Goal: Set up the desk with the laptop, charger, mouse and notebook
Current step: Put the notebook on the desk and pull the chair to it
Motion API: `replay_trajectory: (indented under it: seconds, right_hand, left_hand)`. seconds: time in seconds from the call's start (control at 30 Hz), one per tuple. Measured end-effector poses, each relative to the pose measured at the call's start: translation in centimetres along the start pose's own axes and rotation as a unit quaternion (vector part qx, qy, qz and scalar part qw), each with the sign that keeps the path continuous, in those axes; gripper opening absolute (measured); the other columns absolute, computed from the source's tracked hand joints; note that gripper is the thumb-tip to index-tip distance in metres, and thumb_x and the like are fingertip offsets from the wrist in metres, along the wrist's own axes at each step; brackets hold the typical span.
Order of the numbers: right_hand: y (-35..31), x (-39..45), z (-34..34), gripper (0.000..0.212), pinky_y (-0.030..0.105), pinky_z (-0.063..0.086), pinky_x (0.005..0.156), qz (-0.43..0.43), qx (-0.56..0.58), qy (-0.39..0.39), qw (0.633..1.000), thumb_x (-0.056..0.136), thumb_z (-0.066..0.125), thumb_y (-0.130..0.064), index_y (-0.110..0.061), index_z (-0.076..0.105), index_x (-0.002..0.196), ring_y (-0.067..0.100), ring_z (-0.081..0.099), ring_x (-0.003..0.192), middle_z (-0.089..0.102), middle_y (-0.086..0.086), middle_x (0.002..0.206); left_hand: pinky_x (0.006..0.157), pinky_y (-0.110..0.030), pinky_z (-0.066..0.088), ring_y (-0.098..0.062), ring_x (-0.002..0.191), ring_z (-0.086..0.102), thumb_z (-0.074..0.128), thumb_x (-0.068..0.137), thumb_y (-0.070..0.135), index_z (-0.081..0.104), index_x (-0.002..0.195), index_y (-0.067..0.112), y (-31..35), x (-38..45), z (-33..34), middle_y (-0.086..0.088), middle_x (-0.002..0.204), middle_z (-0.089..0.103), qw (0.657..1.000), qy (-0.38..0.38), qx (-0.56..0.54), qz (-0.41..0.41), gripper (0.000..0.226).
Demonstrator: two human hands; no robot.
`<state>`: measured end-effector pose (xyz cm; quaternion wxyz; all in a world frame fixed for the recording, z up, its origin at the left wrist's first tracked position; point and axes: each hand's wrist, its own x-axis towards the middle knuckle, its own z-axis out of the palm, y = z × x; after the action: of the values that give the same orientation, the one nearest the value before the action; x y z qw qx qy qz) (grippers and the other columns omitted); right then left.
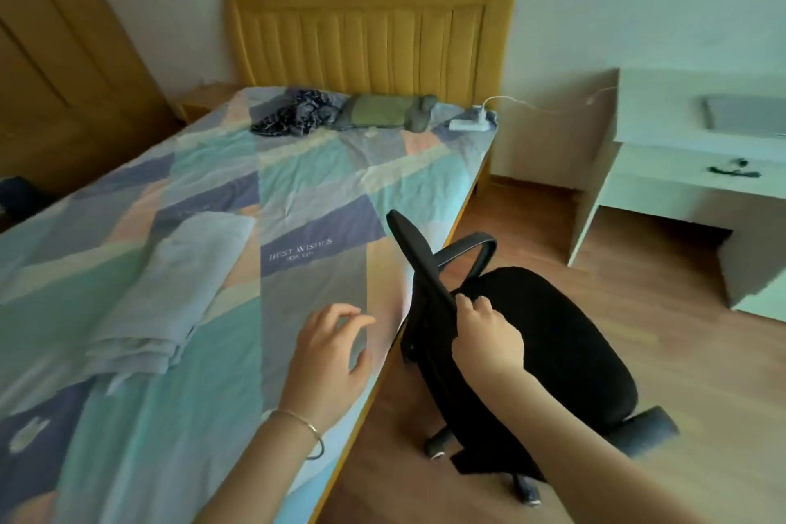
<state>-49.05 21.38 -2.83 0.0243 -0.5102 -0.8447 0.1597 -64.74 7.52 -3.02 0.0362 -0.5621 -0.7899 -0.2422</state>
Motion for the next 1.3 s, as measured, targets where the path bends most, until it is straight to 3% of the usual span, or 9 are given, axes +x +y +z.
replay_trajectory:
  seconds: [0.17, 0.4, 0.53, 0.63, 0.7, 0.83, 0.93, 1.1, 1.3]
  right_hand:
    - [1.1, -0.7, -0.2, 0.026, 0.034, 0.051, 0.069, 0.013, -0.006, -0.006, 1.0, 0.088, 0.051, -0.013, -0.013, 0.053, 0.114, 0.025, 0.056, 0.091, 0.052, 0.007, 0.108]
    - [7.4, -3.1, -0.6, 0.039, 0.033, 0.052, 0.072, -0.001, 0.003, 0.01, 1.0, 0.087, 0.053, -0.017, -0.024, 0.05, 0.125, 0.023, 0.054, 0.098, 0.053, 0.002, 0.109]
    - [12.8, -5.1, -0.9, 0.048, 0.027, 0.045, 0.071, -0.04, -0.001, 0.019, 0.999, 0.091, 0.048, -0.021, -0.034, 0.041, 0.137, 0.019, 0.045, 0.109, 0.05, -0.004, 0.117]
    - [16.2, -6.0, -1.1, 0.044, 0.028, 0.043, 0.083, -0.04, 0.04, 0.04, 0.998, 0.093, 0.051, -0.03, -0.034, 0.044, 0.136, 0.017, 0.045, 0.11, 0.051, -0.007, 0.114]
    - [17.6, -6.3, -1.0, 0.042, 0.031, 0.041, 0.089, -0.035, 0.033, 0.063, 0.997, 0.089, 0.055, -0.041, -0.034, 0.051, 0.13, 0.019, 0.05, 0.105, 0.055, -0.007, 0.108]
    - [19.5, -6.2, 0.1, 0.033, 0.034, 0.048, 0.078, -0.019, -0.012, 0.152, 0.988, 0.077, 0.066, -0.05, -0.032, 0.063, 0.105, 0.019, 0.06, 0.082, 0.058, -0.008, 0.088]
    - [20.7, -5.7, -0.1, 0.029, 0.033, 0.047, 0.081, -0.026, -0.004, 0.179, 0.984, 0.079, 0.063, -0.05, -0.033, 0.061, 0.103, 0.017, 0.059, 0.084, 0.058, -0.009, 0.088]
    - [22.8, -5.5, -0.5, 0.027, 0.033, 0.048, 0.08, -0.022, -0.01, 0.204, 0.979, 0.079, 0.066, -0.047, -0.035, 0.059, 0.102, 0.015, 0.058, 0.084, 0.058, -0.01, 0.088]
    - [26.2, -4.5, -1.5, 0.028, 0.035, 0.048, 0.079, -0.005, 0.0, 0.204, 0.979, 0.076, 0.071, -0.042, -0.033, 0.061, 0.101, 0.017, 0.059, 0.082, 0.058, -0.009, 0.087]
  left_hand:
    - [0.085, -0.041, 0.049, -0.027, 0.099, 0.053, 0.062, 0.072, 0.014, 0.064, 0.102, 0.02, 1.7, 3.4, 1.2, -0.002, 0.106, 0.056, 0.998, -0.035, -0.007, 0.045, 0.03]
    - [0.09, -0.04, 0.046, -0.026, 0.108, 0.049, 0.065, 0.076, 0.022, 0.053, 0.127, 0.024, 6.5, 4.9, 3.3, 0.0, 0.119, 0.054, 0.994, -0.076, 0.007, 0.076, 0.052]
    - [0.091, -0.047, 0.045, -0.026, 0.104, 0.053, 0.078, 0.066, 0.041, 0.058, 0.121, 0.033, 8.3, 5.2, 5.3, 0.004, 0.115, 0.06, 0.982, -0.104, 0.078, 0.135, 0.06]
    - [0.088, -0.048, 0.046, -0.023, 0.096, 0.059, 0.077, 0.067, 0.044, 0.066, 0.11, 0.038, 8.8, 5.0, 7.0, 0.008, 0.102, 0.066, 0.979, -0.121, 0.091, 0.138, 0.045]
    - [0.083, -0.045, 0.048, -0.02, 0.088, 0.061, 0.076, 0.071, 0.041, 0.068, 0.106, 0.04, 9.1, 4.8, 8.0, 0.011, 0.092, 0.067, 0.981, -0.121, 0.088, 0.126, 0.036]
    - [0.074, -0.039, 0.049, -0.018, 0.077, 0.06, 0.069, 0.078, 0.038, 0.067, 0.107, 0.04, 9.9, 4.2, 9.8, 0.012, 0.084, 0.064, 0.985, -0.104, 0.041, 0.134, 0.029]
    - [0.072, -0.042, 0.05, -0.018, 0.076, 0.06, 0.051, 0.08, 0.047, 0.069, 0.105, 0.039, 10.9, 4.6, 10.5, 0.012, 0.082, 0.064, 0.987, -0.089, 0.045, 0.127, 0.031]
    - [0.07, -0.049, 0.051, -0.023, 0.074, 0.059, 0.045, 0.078, 0.047, 0.071, 0.102, 0.035, 13.0, 6.4, 12.0, 0.009, 0.08, 0.064, 0.984, -0.094, 0.053, 0.143, 0.037]
    - [0.064, -0.048, 0.051, -0.025, 0.068, 0.056, 0.078, 0.07, 0.027, 0.072, 0.099, 0.034, 16.3, 9.0, 14.0, 0.008, 0.077, 0.066, 0.979, -0.132, 0.041, 0.149, 0.031]
